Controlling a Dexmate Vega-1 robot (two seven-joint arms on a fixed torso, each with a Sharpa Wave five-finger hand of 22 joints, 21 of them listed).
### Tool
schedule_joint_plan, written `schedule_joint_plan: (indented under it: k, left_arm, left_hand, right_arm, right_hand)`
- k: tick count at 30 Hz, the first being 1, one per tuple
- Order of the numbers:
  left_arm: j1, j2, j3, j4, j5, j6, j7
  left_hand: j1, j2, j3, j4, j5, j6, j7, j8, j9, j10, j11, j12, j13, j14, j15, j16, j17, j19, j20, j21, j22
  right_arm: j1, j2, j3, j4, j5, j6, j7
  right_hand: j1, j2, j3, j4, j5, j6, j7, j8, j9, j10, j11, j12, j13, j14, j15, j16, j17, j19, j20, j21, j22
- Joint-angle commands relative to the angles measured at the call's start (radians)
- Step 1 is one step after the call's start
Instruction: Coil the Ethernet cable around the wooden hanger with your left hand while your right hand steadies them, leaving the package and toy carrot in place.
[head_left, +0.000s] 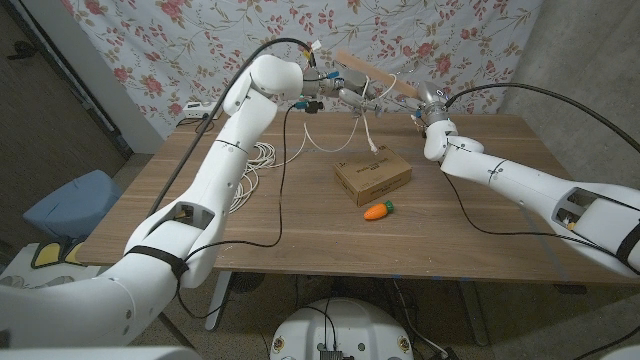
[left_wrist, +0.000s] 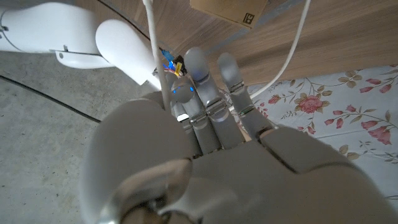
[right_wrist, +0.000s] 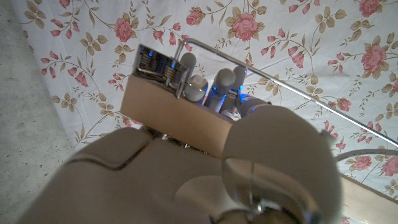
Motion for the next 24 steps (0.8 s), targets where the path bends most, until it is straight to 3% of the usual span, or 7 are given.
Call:
schedule_joint_plan:
  k: [1,10,24]
  left_arm:
    - [-0.005,-0.053,-0.068,0.02,-0.079,-0.026,0.061]
    - [-0.029,-0.075,-0.08,0.041,-0.047,-0.012,0.108]
    - [-0.114,-0.093,-0.067,0.134,0.011,-0.039,0.141]
  left_hand:
    - [-0.011,0.0,0.011,-0.003,-0.007,0.045,0.049,0.073,0.006,-0.005,-0.006,0.018,0.002,-0.007,-0.002,0.013,0.007,0.004,-0.011,0.007,0.003]
    - [-0.014,0.001,0.018,-0.005,-0.011,0.048,0.051,0.078,0.007,-0.009,-0.004,0.035,0.002,-0.011,-0.001,0.027,0.01,0.006,-0.011,0.011,0.003]
    - [-0.023,-0.001,0.026,-0.002,-0.015,0.054,0.05,0.086,0.008,-0.015,0.001,0.059,0.002,-0.015,-0.003,0.048,0.012,0.006,-0.013,0.017,0.009]
  right_arm:
    - [0.011,0.012,-0.05,0.005,-0.097,-0.026,0.019]
    - [0.028,0.002,-0.115,-0.002,-0.209,-0.019,-0.005]
    - [0.057,0.011,-0.215,0.044,-0.346,0.112,-0.094]
  right_hand:
    - [0.013,0.023,0.006,0.001,0.002,-0.002,-0.001,0.006,0.002,-0.007,-0.013,0.001,0.009,0.002,-0.111,0.004,0.005,0.001,-0.111,0.006,0.003]
    - [0.011,0.022,0.005,0.001,0.003,-0.002,-0.001,0.005,-0.001,-0.008,-0.018,-0.006,0.002,-0.001,-0.111,0.003,0.005,-0.006,-0.111,0.003,0.003]
    - [0.006,0.019,0.002,0.003,0.007,-0.002,-0.007,0.007,-0.001,-0.008,-0.016,-0.007,0.006,-0.008,-0.111,0.002,0.005,-0.009,-0.118,-0.006,0.001]
